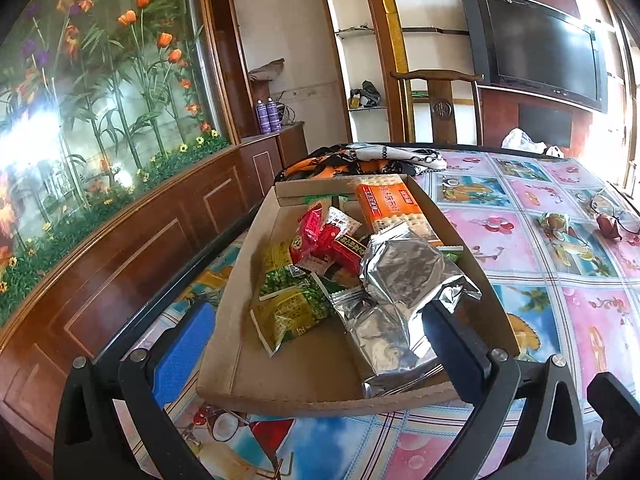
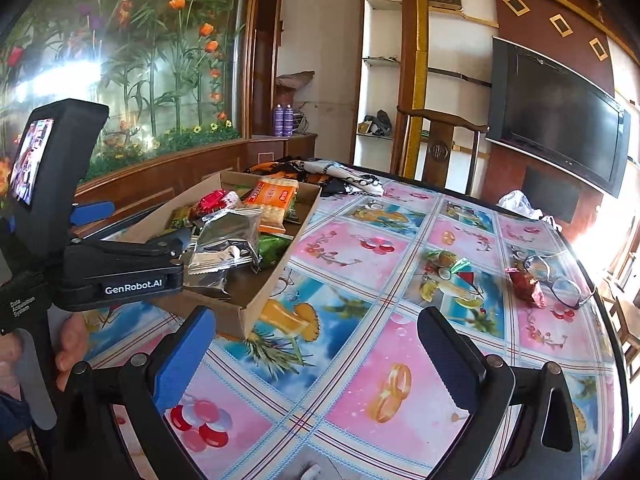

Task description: Organize snacks

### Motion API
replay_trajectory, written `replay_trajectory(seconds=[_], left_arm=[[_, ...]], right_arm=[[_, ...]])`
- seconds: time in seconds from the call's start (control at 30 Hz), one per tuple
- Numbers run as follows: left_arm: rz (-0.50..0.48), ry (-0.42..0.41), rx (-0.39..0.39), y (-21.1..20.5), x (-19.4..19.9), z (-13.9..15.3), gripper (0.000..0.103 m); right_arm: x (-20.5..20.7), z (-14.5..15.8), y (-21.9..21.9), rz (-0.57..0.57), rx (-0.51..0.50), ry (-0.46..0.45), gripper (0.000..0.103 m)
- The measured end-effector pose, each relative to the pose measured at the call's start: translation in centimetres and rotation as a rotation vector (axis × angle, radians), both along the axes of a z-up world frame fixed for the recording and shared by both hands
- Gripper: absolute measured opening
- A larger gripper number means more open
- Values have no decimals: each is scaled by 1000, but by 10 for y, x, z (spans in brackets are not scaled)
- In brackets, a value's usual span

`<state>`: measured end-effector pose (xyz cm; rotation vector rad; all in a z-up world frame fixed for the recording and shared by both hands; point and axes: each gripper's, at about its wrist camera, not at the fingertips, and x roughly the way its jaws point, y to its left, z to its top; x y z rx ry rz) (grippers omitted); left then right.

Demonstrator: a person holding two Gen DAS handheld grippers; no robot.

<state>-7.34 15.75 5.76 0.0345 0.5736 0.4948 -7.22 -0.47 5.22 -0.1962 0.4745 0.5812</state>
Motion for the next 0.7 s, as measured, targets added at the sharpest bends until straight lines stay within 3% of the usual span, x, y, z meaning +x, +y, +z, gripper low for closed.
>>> replay_trajectory(seconds=[0.47, 0.7], left_arm=[[2, -5, -2, 1, -1, -1, 103], [-12, 4, -12, -1, 0, -1, 103]], right_arm=[[4, -3, -2, 13, 22, 53, 102], [2, 0, -1, 18, 23, 35, 102]])
